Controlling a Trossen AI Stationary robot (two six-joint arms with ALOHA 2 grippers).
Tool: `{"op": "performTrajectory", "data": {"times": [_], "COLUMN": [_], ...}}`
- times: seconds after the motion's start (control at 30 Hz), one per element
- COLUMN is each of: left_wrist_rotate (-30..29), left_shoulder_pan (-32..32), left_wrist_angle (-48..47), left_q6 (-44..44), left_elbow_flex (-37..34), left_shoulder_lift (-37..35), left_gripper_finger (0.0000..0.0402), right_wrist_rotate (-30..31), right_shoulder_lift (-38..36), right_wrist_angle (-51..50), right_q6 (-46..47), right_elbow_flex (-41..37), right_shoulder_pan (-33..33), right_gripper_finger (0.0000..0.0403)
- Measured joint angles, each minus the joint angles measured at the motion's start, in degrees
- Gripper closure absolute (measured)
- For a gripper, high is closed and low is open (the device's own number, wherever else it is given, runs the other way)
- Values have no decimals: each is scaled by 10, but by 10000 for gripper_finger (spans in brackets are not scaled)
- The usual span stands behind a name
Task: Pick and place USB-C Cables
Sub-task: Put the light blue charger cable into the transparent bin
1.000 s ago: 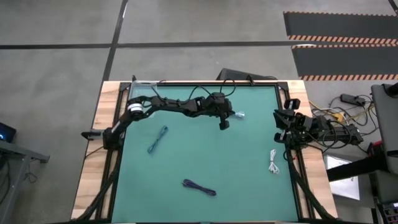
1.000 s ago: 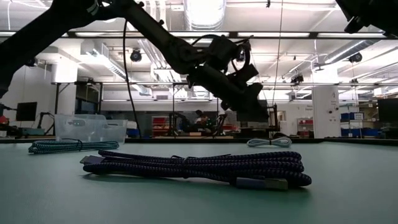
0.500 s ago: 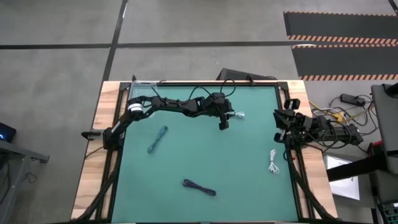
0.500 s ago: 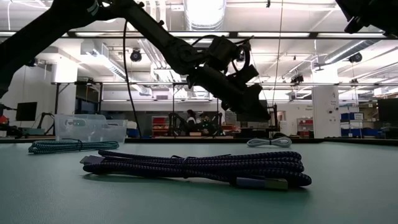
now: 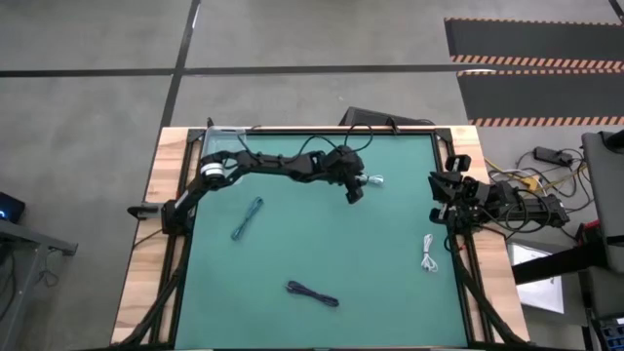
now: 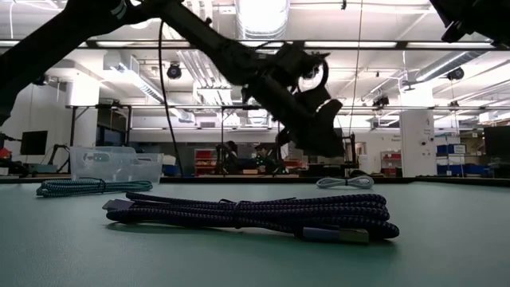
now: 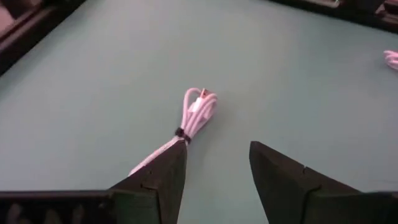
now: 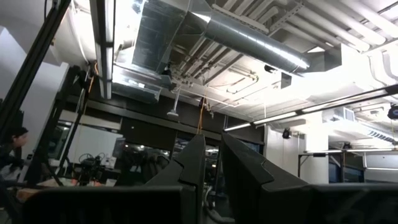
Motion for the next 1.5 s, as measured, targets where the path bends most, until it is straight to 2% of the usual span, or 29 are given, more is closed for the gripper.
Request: {"op": "performTrajectory", "data": {"times": [0.13,0.33,0.57,0.87,1.03,1.27,1.5], "left_wrist_rotate": [-33,-30,-15,-12,-13,-17,-17], "left_shoulder_pan": [-13,-20,-17,-19,-20,-17,-7], "left_wrist_angle": [-70,-77,-79,-72,-83,-150,-159], "left_q6": [50,165,164,120,119,135,138], "left_elbow_flex": [40,68,76,78,124,217,212], "left_shoulder_lift": [0,-1,-1,17,55,112,121], "left_gripper_finger": [240,240,240,240,240,240,240], "right_wrist_rotate": [0,0,0,1,6,30,30], "right_shoulder_lift": [0,0,0,0,0,0,0], "right_wrist_angle": [-1,-3,-3,-3,-3,-10,-12], "right_q6": [-7,-9,-16,-22,-26,-31,-30], "right_elbow_flex": [0,0,0,0,0,0,0], "right_shoulder_pan": [0,0,0,0,0,0,0], "right_gripper_finger": [360,360,360,360,360,360,360]}}
